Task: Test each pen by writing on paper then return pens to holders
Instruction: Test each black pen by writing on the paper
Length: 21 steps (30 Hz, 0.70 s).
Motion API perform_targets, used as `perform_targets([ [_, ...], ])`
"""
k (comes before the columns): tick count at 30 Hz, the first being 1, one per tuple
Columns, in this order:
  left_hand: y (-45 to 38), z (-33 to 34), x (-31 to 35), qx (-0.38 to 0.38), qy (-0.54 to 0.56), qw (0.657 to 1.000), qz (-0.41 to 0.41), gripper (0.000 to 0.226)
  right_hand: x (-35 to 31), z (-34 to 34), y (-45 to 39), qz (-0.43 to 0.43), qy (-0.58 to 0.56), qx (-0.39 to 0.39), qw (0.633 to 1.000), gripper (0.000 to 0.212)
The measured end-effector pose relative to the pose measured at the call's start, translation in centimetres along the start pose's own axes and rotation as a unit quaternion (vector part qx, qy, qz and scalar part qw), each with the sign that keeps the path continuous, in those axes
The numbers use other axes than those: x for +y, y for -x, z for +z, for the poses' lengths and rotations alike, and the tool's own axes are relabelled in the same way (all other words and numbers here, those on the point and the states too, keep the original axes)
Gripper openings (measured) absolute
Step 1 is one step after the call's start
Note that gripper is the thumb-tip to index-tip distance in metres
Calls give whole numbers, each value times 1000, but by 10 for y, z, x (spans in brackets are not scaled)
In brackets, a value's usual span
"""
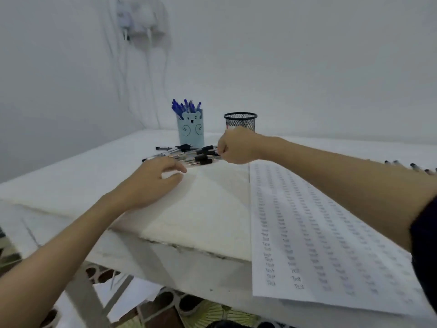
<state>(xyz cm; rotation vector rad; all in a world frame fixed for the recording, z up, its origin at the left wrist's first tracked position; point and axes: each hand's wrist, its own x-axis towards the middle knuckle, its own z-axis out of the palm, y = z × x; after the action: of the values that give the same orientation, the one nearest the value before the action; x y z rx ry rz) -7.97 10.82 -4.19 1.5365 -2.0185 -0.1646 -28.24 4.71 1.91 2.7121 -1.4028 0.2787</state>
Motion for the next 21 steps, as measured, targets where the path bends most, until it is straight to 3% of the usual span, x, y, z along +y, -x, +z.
perform_targets([
  [6,18,-7,-34,24,-38,999,-30,21,-40,41,-40,-29,12,25,999,36],
  [14,19,-4,-37,22,-62,997,-46,23,-50,62,-55,-53,114,113,986,27],
  [21,19,-4,-37,18,-61,997,-51,24,-53,54,-50,-30,38,101,994,23],
])
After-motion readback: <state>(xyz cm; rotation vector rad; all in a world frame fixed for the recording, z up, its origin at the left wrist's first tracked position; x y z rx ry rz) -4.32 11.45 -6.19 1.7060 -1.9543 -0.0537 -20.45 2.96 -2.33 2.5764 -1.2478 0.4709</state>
